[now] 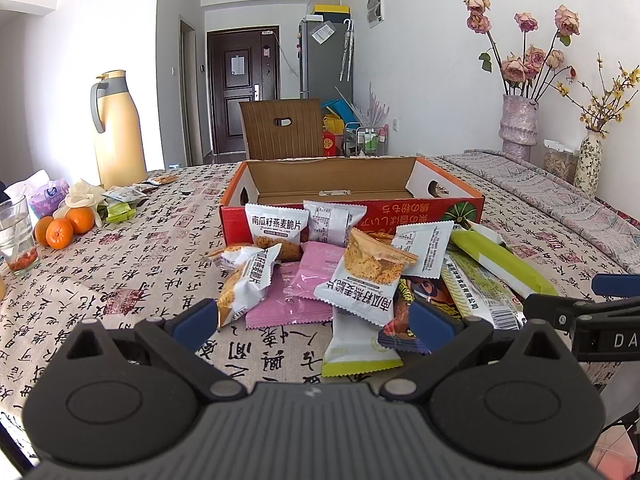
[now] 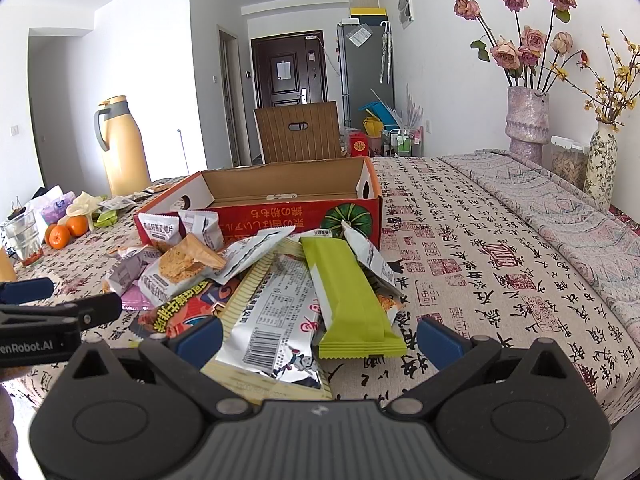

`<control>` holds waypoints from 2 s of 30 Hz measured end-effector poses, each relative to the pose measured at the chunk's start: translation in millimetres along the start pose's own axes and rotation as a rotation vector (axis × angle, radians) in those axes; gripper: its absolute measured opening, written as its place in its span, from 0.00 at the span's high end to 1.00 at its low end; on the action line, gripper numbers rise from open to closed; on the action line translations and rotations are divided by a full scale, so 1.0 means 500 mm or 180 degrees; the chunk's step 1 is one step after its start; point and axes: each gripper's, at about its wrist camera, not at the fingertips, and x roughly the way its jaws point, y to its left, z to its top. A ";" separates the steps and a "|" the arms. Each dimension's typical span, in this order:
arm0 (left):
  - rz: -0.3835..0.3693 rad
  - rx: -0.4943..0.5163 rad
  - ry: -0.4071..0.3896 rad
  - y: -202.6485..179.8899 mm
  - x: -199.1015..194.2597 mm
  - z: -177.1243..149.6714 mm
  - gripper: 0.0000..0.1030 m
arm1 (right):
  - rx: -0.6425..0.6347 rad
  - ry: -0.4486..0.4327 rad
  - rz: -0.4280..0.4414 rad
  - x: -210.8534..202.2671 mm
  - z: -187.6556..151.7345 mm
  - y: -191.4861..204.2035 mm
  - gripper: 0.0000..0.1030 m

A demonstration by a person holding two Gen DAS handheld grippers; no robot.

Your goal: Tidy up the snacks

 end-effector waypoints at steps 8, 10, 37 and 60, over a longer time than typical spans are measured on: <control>-0.0001 -0.0001 0.0001 0.001 0.000 0.000 0.00 | 0.0003 0.0002 0.0004 0.000 0.000 -0.001 0.00; -0.0001 -0.0002 0.0000 0.001 0.000 0.000 0.00 | 0.0004 0.0003 0.0003 0.005 -0.014 -0.003 0.00; 0.0073 -0.0085 0.0092 0.013 0.044 0.011 0.00 | 0.0030 0.0131 0.0089 0.086 0.042 -0.049 0.16; 0.0191 -0.0232 0.0200 0.061 0.090 0.027 0.00 | -0.0065 0.0088 0.0408 0.138 0.062 -0.047 0.67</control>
